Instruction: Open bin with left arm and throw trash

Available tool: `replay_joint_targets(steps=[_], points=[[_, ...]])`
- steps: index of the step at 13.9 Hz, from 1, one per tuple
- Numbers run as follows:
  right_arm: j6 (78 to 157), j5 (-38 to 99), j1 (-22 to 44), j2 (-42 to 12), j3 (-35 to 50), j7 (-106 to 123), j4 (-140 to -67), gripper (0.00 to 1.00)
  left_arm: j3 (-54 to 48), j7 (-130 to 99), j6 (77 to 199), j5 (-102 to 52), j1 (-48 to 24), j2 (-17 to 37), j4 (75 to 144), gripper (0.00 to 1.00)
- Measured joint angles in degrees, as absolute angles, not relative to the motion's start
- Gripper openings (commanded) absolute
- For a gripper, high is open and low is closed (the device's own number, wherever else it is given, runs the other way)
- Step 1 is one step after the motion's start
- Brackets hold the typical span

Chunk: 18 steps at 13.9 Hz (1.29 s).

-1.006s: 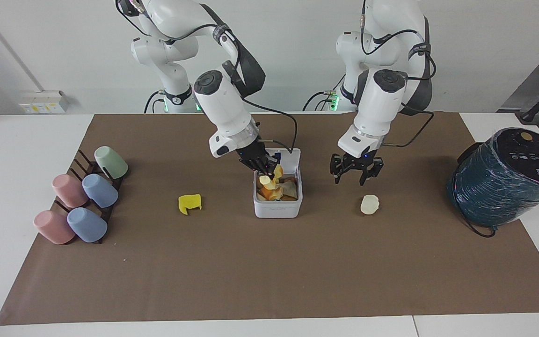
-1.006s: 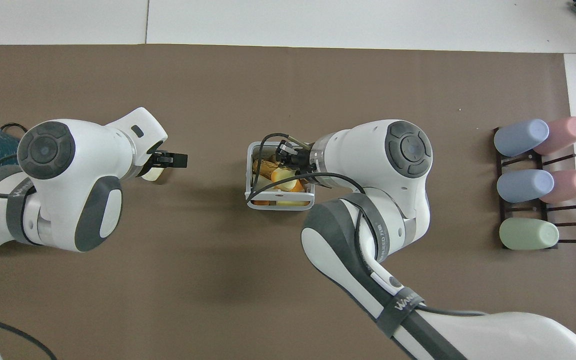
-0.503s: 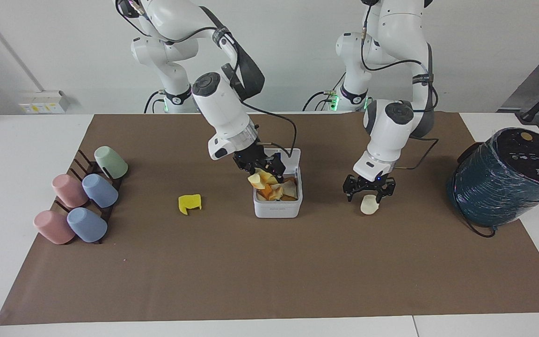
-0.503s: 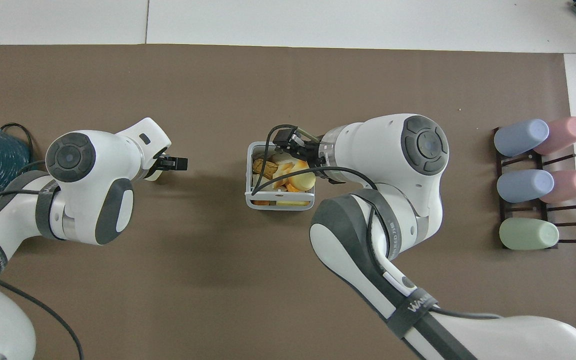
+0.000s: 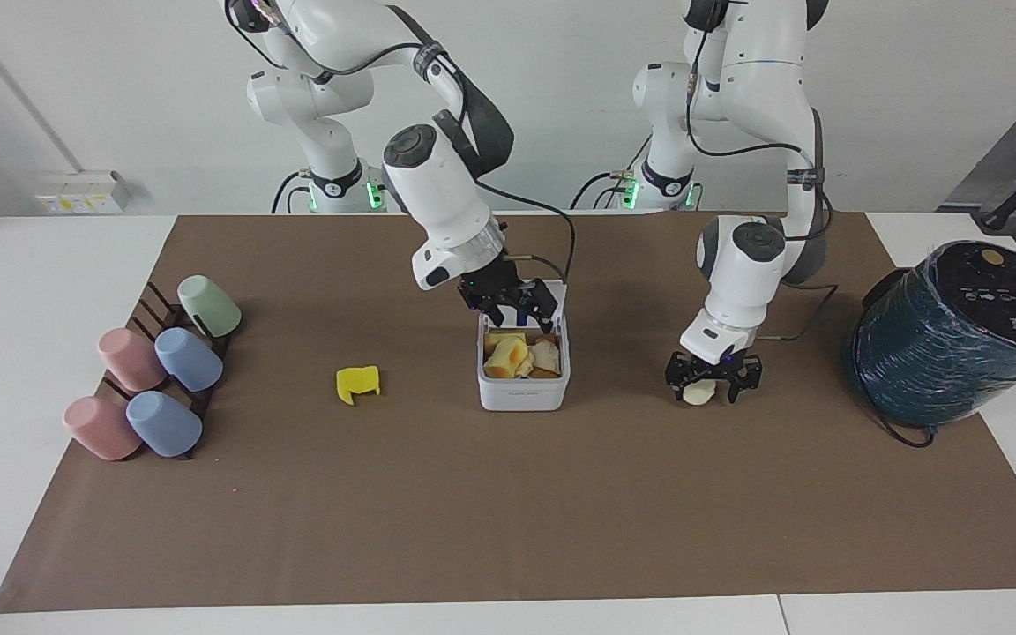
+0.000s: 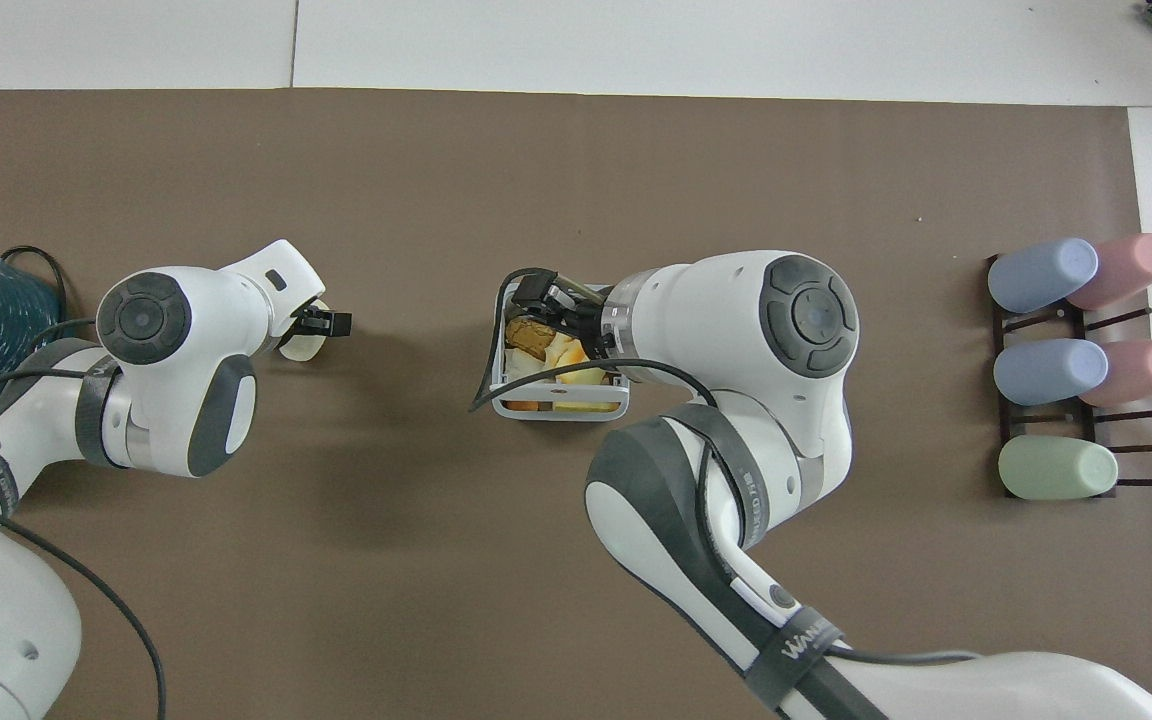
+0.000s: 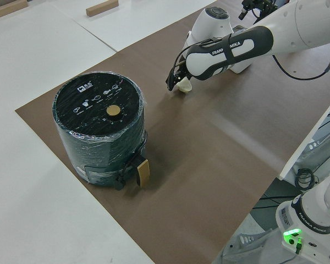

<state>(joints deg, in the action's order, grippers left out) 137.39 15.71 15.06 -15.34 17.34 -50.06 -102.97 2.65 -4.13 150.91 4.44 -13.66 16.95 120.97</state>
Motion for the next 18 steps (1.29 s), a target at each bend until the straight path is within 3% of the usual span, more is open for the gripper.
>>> replay_joint_targets(steps=[1, 4, 9, 13, 17, 18], points=[[137.19, 13.05, 14.69, -15.16, 17.06, -49.93, -102.94, 1.00, 2.57, -4.06, 150.90, 4.49, -13.66, 16.95, 121.09, 0.00], [132.22, 3.11, 8.84, -12.98, 16.53, -42.12, -102.88, 1.00, 1.97, -4.00, 150.66, 4.51, -13.81, 16.74, 121.54, 0.00], [129.48, 2.39, -2.90, -12.31, 16.02, -8.60, -107.40, 1.00, 1.15, -4.80, 146.93, 4.53, -15.40, 14.36, 117.83, 0.00], [136.87, 2.35, -5.23, -15.13, 15.96, 8.91, -114.41, 1.00, 0.75, -12.46, 136.05, 3.85, -21.26, 13.33, 107.78, 0.00], [140.59, 2.15, -5.60, -16.27, 15.97, 10.91, -118.95, 1.00, 0.63, -16.41, 134.14, -6.91, -27.33, 14.07, 103.10, 0.00], [140.59, 2.15, -5.60, -16.31, 15.97, 10.91, -119.30, 0.68, 0.59, -17.33, 134.13, -8.15, -28.82, 14.30, 102.93, 0.02]])
